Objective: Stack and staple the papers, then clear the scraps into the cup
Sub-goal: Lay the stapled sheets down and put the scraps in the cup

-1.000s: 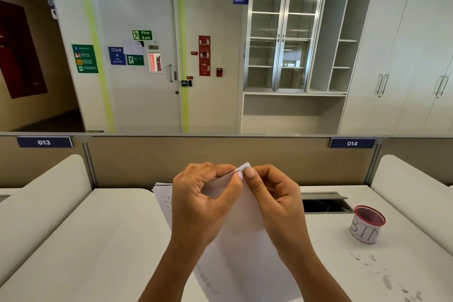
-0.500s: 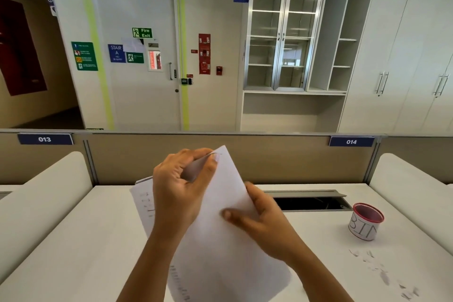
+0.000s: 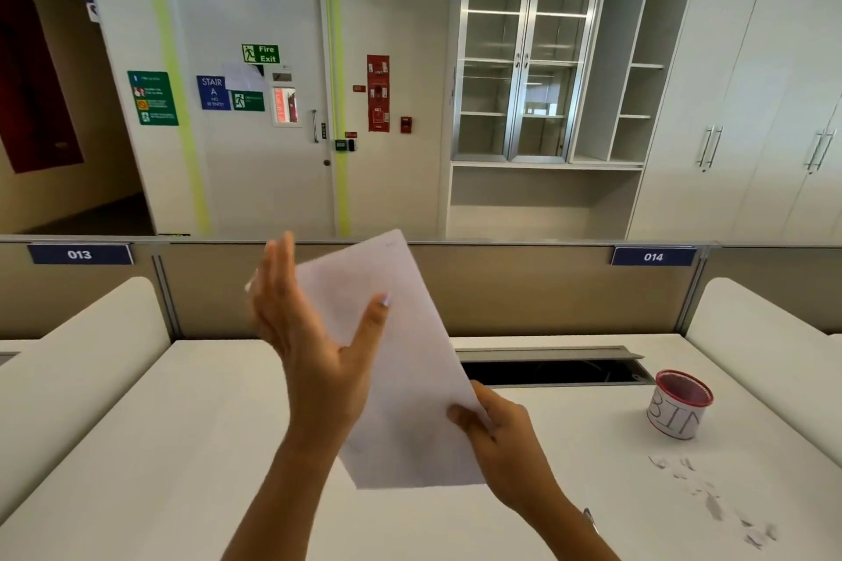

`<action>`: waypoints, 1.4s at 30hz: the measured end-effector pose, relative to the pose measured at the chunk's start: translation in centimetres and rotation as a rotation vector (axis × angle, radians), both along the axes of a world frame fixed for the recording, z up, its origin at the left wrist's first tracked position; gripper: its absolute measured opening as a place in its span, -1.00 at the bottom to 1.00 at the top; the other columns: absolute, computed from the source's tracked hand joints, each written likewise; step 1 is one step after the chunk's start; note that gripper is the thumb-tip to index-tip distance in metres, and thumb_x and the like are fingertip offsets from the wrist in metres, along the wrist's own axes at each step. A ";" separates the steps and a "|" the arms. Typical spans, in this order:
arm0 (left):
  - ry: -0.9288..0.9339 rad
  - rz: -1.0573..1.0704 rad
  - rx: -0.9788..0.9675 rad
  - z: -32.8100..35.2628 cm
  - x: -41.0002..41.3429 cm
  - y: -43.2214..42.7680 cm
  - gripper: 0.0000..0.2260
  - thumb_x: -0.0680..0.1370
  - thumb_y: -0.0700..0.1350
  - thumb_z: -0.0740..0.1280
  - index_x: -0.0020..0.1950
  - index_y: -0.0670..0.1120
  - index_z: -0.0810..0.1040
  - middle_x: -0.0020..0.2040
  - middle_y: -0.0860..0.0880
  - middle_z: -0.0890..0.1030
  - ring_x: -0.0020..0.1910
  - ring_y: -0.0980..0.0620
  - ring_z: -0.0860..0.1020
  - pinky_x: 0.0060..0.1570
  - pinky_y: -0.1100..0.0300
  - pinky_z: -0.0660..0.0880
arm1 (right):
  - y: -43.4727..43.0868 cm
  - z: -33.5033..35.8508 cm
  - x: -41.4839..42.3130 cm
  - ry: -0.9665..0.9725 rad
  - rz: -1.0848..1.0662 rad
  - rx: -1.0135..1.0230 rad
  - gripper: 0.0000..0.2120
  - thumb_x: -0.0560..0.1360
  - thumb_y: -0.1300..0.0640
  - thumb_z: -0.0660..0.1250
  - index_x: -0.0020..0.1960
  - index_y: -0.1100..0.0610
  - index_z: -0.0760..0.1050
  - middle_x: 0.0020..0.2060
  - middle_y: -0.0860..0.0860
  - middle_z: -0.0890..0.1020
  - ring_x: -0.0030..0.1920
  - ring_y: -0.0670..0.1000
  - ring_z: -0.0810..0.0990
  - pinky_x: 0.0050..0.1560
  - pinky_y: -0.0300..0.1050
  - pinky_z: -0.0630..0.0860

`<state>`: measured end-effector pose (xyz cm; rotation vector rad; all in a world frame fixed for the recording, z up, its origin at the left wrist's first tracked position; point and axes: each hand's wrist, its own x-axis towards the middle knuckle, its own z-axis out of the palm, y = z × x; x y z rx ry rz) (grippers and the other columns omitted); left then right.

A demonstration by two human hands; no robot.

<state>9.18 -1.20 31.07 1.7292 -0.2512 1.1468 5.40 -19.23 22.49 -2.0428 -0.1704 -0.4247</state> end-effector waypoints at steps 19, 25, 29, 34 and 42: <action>0.675 -0.541 -0.492 -5.3 -1.0 -3.6 -0.72 0.61 0.03 0.10 0.32 0.09 0.32 0.12 0.07 0.52 -0.01 0.02 0.55 -0.11 0.21 0.54 | 2.6 -0.5 1.1 0.018 0.366 -0.245 -0.44 0.54 -0.23 0.16 0.46 -0.36 -0.01 0.48 -0.39 0.01 0.49 -0.28 -0.05 0.46 -0.11 0.04; 0.734 -0.682 -0.451 -5.0 -0.3 -1.0 -0.81 0.61 -0.02 0.14 0.10 -0.01 0.51 -0.16 0.11 0.70 -0.14 0.07 0.67 -0.31 0.32 0.55 | 0.2 -0.9 2.8 0.097 0.131 0.255 -0.51 0.49 -0.18 0.28 0.39 -0.22 0.28 0.35 -0.36 0.32 0.37 -0.28 0.28 0.38 -0.19 0.25; 0.792 -0.706 -0.440 -5.2 -0.5 -0.2 -0.90 0.59 0.00 0.19 -0.01 0.04 0.48 -0.15 0.11 0.66 -0.16 0.11 0.62 -0.38 0.37 0.52 | -1.7 -1.6 3.6 0.306 -0.014 0.400 -0.56 0.48 -0.15 0.31 0.30 -0.21 0.24 0.17 -0.29 0.42 0.16 -0.18 0.43 0.07 -0.29 0.40; 0.854 -0.686 -0.513 -5.9 0.4 1.1 -0.89 0.57 0.02 0.23 0.01 0.02 0.50 -0.04 0.03 0.64 -0.04 0.02 0.61 -0.12 0.12 0.52 | -3.5 -3.5 4.0 0.484 -0.019 0.437 -0.67 0.52 -0.16 0.26 0.13 0.02 0.55 0.08 -0.01 0.63 0.04 0.04 0.59 -0.09 -0.09 0.58; 0.872 -0.541 -0.562 -8.5 4.4 2.6 -0.85 0.57 -0.04 0.29 0.08 -0.03 0.54 -0.05 -0.01 0.66 -0.08 -0.05 0.62 -0.17 0.10 0.53 | -2.3 -5.6 4.9 0.405 -0.143 0.400 -0.80 0.58 0.00 0.21 0.09 0.08 0.51 -0.17 0.05 0.57 -0.28 0.01 0.49 -0.49 -0.27 0.41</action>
